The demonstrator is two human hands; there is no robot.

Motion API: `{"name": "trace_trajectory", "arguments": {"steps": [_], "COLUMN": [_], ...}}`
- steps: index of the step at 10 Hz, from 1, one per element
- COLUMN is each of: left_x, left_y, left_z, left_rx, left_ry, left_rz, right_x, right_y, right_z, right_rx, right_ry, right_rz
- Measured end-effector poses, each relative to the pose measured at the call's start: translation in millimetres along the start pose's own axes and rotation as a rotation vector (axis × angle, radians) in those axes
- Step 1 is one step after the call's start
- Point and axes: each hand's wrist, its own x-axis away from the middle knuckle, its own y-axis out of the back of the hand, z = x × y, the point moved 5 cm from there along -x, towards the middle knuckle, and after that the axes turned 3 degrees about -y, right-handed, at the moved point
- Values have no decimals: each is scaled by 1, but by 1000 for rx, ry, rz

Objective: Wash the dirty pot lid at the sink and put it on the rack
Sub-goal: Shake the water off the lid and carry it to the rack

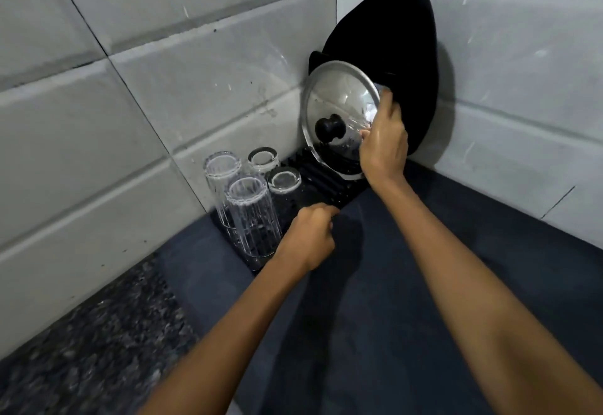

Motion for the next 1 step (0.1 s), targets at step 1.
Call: {"name": "trace_trajectory", "arguments": {"steps": [1], "left_x": [6], "left_y": [4], "left_z": [-3], "left_rx": [41], "left_ry": [-4], "left_rz": [-35], "right_x": [6], "right_y": [3], "right_z": [10], "right_rx": [197], "right_ry": [156], "right_rz": [-100]}}
